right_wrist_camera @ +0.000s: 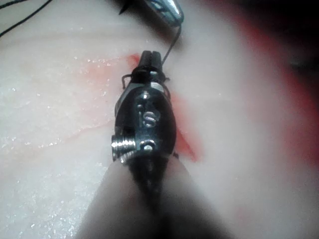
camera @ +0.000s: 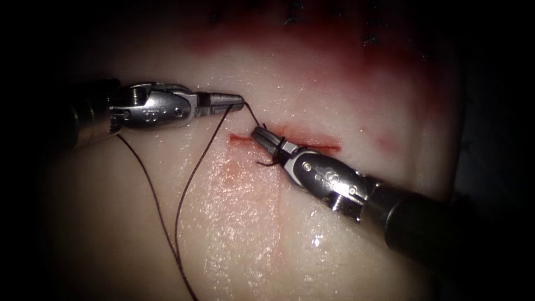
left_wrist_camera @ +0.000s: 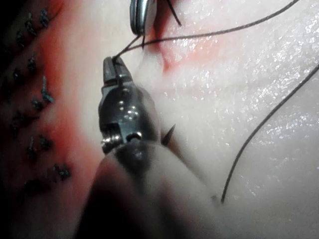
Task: Wound Closure
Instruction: Pick up thread tail with right hand and pull down to tighten while left hand pulls upward
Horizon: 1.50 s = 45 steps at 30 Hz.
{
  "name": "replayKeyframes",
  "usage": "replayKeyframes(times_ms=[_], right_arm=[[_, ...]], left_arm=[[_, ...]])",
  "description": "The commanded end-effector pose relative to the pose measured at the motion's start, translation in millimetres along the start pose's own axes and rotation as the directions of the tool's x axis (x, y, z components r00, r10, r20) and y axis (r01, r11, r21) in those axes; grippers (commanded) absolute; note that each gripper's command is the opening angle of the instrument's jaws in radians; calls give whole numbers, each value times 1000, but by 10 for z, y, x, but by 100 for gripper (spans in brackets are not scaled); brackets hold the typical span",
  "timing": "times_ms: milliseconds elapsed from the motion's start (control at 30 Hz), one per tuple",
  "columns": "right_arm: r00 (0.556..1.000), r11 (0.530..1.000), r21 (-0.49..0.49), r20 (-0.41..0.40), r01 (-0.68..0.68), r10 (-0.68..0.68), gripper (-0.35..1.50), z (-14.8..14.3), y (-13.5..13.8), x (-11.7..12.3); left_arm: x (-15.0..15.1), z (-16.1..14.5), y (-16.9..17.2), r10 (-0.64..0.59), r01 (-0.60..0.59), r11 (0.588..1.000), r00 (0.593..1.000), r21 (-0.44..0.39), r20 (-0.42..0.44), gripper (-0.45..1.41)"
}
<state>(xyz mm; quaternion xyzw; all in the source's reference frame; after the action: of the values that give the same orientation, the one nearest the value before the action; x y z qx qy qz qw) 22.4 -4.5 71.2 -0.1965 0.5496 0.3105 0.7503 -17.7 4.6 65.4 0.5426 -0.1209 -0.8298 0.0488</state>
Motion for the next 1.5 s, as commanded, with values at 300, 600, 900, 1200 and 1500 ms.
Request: replayKeyframes(times_ms=[300,600,900,1200,1500], right_arm=[[999,999,12,11,34,-34,-35,-22,-25,-6],[993,993,3,27,114,-114,-35,-17,-31,-27],[988,988,23,41,151,-152,-35,-23,-43,-44],[985,986,34,56,161,-163,-35,-35,-51,-17],[986,987,47,48,155,-157,-35,-41,-62,-4]], left_arm=[[-18,8,-53,-13,12,1000,999,19,31,-35],[-32,5,-88,-30,27,999,998,39,63,-35],[-41,2,-100,-21,18,999,997,37,81,-35],[-45,-3,-120,-4,-1,998,996,62,91,-35],[-54,-2,-157,53,-77,979,990,190,129,-35]])
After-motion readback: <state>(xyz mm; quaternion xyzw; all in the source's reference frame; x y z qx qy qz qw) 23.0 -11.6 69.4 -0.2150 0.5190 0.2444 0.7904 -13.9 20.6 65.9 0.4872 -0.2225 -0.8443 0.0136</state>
